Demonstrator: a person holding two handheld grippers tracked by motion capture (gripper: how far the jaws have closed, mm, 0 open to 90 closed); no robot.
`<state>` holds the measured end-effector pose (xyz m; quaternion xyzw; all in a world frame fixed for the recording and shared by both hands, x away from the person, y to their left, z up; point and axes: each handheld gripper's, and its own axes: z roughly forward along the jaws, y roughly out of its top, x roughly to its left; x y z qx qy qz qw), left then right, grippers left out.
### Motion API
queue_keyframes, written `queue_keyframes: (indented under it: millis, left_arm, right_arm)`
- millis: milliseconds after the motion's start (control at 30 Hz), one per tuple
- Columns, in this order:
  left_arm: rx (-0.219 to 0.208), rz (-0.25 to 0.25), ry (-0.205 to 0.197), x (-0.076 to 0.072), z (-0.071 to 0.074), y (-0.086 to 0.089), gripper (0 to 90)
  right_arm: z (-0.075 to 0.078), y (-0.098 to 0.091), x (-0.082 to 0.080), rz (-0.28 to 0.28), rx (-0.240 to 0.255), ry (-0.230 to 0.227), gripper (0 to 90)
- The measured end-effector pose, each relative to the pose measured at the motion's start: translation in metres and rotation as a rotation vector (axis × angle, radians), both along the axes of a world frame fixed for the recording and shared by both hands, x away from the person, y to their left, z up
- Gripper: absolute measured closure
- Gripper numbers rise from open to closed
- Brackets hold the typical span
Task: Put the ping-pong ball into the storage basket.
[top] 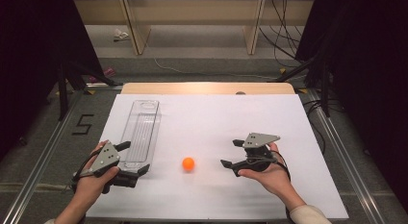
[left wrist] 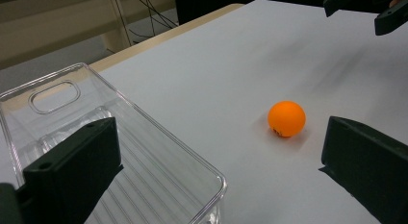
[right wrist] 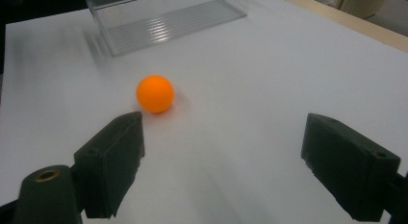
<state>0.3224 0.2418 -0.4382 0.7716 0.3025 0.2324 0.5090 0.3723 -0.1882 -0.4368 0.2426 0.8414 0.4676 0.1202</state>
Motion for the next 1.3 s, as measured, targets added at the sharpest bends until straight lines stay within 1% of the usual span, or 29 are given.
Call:
queue_keyframes:
  millis: [200, 700, 1300]
  left_arm:
    - [0.002, -0.002, 0.001, 0.000, 0.000, 0.000, 0.0]
    - [0.000, -0.001, -0.003, 0.000, 0.000, 0.000, 0.0]
    - [0.000, -0.003, -0.001, 0.000, 0.000, 0.000, 0.0]
  right_arm:
    - [-0.002, 0.009, 0.002, 0.022, -0.011, 0.006, 16.1]
    - [-0.006, 0.025, 0.005, 0.057, -0.025, 0.018, 16.1]
    - [-0.010, 0.040, 0.008, 0.084, -0.034, 0.025, 16.1]
